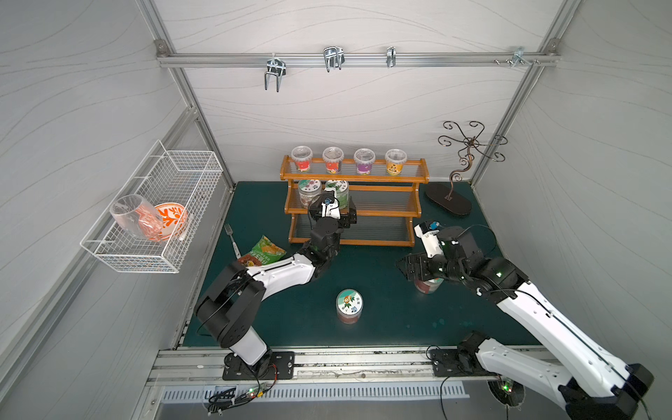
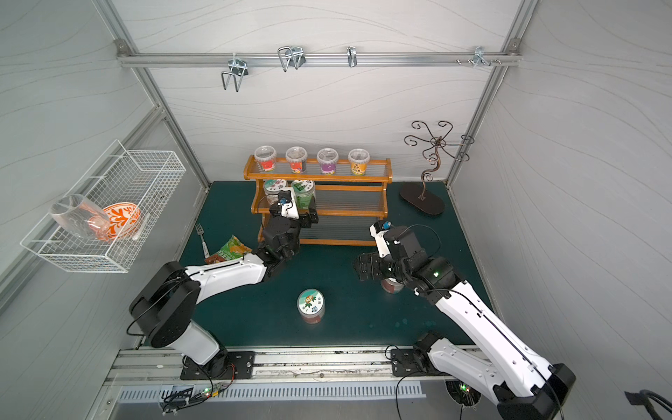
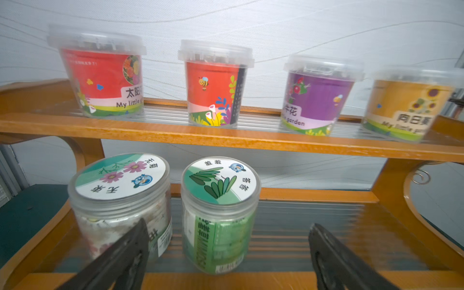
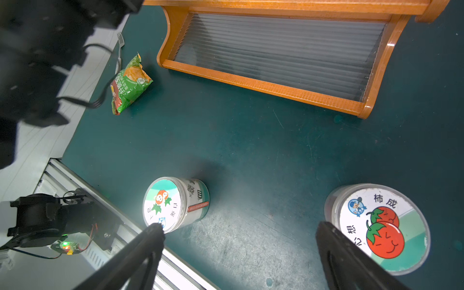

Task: Place the seed container on the shelf
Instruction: Place the seed jar on the shelf, then pick up the seed jar at the center of the board.

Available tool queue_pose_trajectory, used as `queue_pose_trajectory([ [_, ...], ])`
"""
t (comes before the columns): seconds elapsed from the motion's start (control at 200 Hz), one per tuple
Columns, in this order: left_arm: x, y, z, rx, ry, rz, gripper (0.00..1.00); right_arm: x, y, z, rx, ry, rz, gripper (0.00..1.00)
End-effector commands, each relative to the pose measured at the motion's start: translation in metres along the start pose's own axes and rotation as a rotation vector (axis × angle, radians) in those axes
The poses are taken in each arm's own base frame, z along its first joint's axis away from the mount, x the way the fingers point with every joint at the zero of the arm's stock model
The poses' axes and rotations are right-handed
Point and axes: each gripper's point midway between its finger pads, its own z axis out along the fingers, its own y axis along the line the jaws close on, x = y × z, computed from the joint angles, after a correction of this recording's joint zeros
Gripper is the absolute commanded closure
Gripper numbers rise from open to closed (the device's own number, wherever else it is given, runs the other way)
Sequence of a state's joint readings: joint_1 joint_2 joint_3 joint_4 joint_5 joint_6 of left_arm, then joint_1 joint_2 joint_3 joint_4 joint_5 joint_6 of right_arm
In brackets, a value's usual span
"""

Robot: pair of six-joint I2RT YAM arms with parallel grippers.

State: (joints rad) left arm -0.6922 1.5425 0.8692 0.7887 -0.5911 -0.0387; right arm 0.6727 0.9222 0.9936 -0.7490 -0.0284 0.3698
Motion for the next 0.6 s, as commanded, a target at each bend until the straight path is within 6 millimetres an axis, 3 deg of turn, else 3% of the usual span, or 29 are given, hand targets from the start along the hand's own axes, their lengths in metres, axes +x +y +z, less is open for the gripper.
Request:
queue_pose_trajectory([
  [0.0,-0.015,0.002,-0.022,0.012,0.044,-0.026,0.0,-0.003,0.004,-0.01,-0.018,-0.012,0.016,0.01],
  [0.31,-0.008,0.03,-0.1,0.046,0.384,-0.15,0.0,0.004,0.005,-0.01,-0.035,-0.002,0.021,0.01],
  [0.595,0.031,0.024,-0.18,0.176,0.667,-0.132,0.0,0.016,0.002,0.0,-0.041,0.038,0.046,0.01],
])
